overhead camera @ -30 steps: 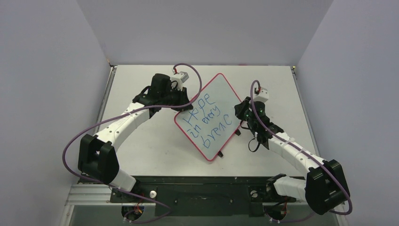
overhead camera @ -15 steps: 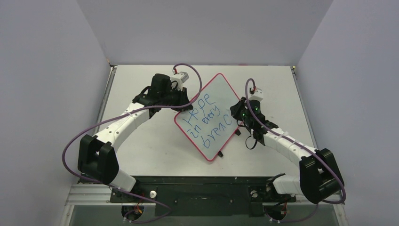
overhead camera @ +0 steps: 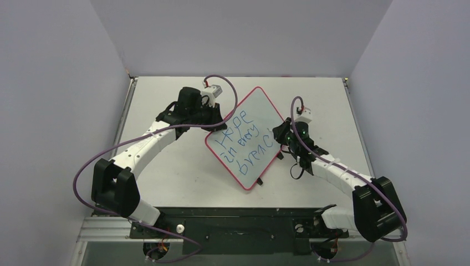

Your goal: Write a sentence on the whiteboard

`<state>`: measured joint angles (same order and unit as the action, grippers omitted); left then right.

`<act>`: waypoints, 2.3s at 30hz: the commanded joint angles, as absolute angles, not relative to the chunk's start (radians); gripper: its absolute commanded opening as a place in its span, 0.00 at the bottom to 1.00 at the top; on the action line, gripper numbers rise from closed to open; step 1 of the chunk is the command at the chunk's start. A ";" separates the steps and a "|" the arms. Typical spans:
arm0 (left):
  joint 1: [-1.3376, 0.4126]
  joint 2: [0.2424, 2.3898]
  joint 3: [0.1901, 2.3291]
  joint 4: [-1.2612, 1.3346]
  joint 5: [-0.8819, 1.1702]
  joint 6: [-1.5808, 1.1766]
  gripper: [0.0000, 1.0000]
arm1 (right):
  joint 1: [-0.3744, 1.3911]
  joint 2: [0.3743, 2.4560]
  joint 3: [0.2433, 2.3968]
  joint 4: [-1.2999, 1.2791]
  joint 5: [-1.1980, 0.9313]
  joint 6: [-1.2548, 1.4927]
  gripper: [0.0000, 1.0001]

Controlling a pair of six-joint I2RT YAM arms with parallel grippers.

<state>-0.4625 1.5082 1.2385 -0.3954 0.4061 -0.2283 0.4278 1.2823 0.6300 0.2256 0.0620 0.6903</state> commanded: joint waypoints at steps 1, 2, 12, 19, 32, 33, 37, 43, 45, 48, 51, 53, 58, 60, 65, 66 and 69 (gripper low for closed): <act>-0.469 1.482 1.232 -0.439 0.333 -0.140 0.00 | 0.425 1.244 0.571 0.221 0.051 0.689 0.00; -0.469 1.481 1.232 -0.439 0.332 -0.140 0.00 | 0.425 1.239 0.565 0.219 0.055 0.689 0.00; -0.469 1.479 1.230 -0.439 0.333 -0.140 0.00 | 0.425 1.167 0.465 0.181 0.069 0.696 0.00; -0.469 1.475 1.230 -0.440 0.334 -0.140 0.00 | 0.425 1.114 0.449 0.150 0.075 0.696 0.00; -0.469 1.472 1.227 -0.439 0.334 -0.140 0.00 | 0.426 1.168 0.558 0.147 0.083 0.675 0.00; -0.469 1.473 1.227 -0.440 0.334 -0.140 0.00 | 0.425 1.176 0.571 0.147 0.083 0.674 0.00; -0.471 1.475 1.227 -0.440 0.337 -0.139 0.00 | 0.424 1.201 0.604 0.153 0.085 0.673 0.00; -0.471 1.471 1.228 -0.440 0.339 -0.140 0.00 | 0.425 1.241 0.635 0.167 0.086 0.678 0.00; -0.472 1.472 1.227 -0.440 0.338 -0.140 0.00 | 0.425 1.251 0.643 0.171 0.089 0.679 0.00; -0.472 1.472 1.228 -0.439 0.338 -0.140 0.00 | 0.425 1.263 0.657 0.173 0.097 0.678 0.00; -0.474 1.471 1.228 -0.439 0.337 -0.140 0.00 | 0.423 1.280 0.668 0.174 0.105 0.678 0.00; -0.474 1.471 1.227 -0.439 0.337 -0.140 0.00 | 0.423 1.290 0.675 0.177 0.106 0.679 0.00; -0.476 1.472 1.228 -0.439 0.334 -0.140 0.00 | 0.415 1.313 0.687 0.180 0.108 0.678 0.00; -0.476 1.472 1.227 -0.439 0.334 -0.140 0.00 | 0.413 1.316 0.682 0.180 0.111 0.678 0.00; -0.476 1.472 1.227 -0.439 0.335 -0.140 0.00 | 0.409 1.311 0.655 0.178 0.114 0.681 0.00; -0.476 1.471 1.227 -0.440 0.334 -0.140 0.00 | 0.409 1.308 0.651 0.178 0.115 0.682 0.00; -0.476 1.470 1.228 -0.439 0.336 -0.140 0.00 | 0.407 1.302 0.633 0.178 0.114 0.683 0.00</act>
<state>-0.4652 1.4998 1.2350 -0.4007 0.4000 -0.2283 0.4110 1.3037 0.6563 0.1593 0.1131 0.6861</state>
